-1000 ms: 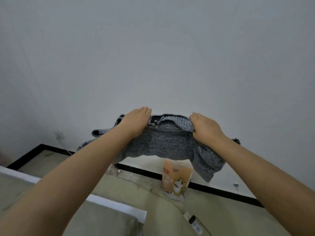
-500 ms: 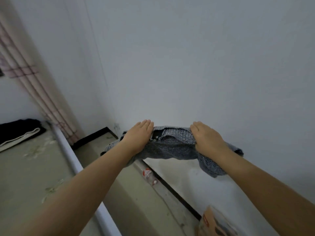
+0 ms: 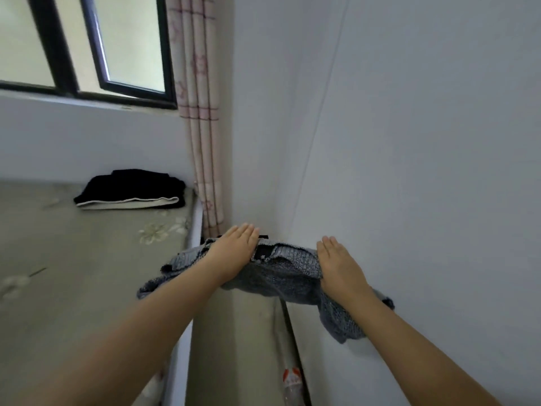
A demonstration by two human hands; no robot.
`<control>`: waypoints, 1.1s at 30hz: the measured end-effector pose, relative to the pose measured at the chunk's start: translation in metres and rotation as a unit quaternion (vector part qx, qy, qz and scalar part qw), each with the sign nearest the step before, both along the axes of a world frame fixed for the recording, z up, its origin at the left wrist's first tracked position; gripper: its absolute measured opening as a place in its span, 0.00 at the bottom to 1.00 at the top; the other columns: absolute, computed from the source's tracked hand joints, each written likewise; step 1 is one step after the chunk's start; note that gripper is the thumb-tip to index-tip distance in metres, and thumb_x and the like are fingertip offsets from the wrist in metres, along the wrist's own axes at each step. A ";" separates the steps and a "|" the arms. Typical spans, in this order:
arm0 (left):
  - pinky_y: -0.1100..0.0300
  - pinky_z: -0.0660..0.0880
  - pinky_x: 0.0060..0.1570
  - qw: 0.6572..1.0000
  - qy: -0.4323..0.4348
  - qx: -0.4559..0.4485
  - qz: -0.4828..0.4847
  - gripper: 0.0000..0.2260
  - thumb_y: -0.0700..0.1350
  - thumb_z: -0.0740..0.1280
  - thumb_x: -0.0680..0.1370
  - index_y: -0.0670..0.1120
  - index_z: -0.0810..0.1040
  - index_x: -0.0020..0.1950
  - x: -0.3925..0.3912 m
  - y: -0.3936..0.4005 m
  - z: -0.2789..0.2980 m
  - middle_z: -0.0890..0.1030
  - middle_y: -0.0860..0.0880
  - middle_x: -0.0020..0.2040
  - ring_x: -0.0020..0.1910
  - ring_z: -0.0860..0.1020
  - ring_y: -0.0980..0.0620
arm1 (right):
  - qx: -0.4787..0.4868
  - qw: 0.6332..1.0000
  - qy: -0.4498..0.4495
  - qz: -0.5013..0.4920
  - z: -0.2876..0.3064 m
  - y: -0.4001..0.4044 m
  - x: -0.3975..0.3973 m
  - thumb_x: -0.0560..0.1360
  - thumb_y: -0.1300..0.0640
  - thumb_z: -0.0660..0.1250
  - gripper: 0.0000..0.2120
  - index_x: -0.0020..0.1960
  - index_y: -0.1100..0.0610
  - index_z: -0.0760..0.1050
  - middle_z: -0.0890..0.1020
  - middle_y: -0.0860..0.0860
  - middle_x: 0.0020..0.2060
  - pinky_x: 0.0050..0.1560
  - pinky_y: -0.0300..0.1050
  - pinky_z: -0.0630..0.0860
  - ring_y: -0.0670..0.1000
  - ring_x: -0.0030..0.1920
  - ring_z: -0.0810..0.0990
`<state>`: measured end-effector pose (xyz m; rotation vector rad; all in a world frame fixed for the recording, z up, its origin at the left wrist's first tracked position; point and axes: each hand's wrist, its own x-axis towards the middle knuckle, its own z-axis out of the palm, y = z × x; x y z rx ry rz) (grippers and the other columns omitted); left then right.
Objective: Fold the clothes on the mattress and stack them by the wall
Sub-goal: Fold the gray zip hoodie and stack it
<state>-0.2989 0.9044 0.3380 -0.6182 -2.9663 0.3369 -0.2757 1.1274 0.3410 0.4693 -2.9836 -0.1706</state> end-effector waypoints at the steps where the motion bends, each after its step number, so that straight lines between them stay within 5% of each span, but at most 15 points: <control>1: 0.54 0.43 0.72 1.000 -0.001 0.005 0.019 0.26 0.34 0.50 0.80 0.37 0.40 0.74 -0.012 -0.009 -0.002 0.45 0.40 0.76 0.75 0.45 0.45 | -0.001 1.000 0.001 0.018 -0.003 -0.008 -0.022 0.75 0.68 0.53 0.31 0.74 0.66 0.41 0.46 0.62 0.74 0.73 0.46 0.40 0.57 0.75 0.45; 20: 0.57 0.40 0.72 0.943 -0.070 -0.032 0.325 0.28 0.34 0.51 0.80 0.39 0.37 0.74 -0.303 -0.205 -0.021 0.41 0.42 0.76 0.75 0.42 0.47 | -0.074 0.939 -0.024 0.335 -0.045 -0.237 -0.445 0.74 0.68 0.53 0.32 0.74 0.65 0.42 0.46 0.61 0.75 0.73 0.47 0.38 0.56 0.75 0.44; 33: 0.58 0.40 0.72 0.926 -0.052 -0.040 0.373 0.26 0.34 0.47 0.80 0.38 0.37 0.74 -0.523 -0.484 -0.052 0.43 0.42 0.76 0.75 0.44 0.47 | -0.036 0.910 -0.084 0.405 -0.060 -0.518 -0.679 0.77 0.65 0.53 0.30 0.74 0.64 0.42 0.47 0.59 0.75 0.73 0.44 0.43 0.54 0.75 0.48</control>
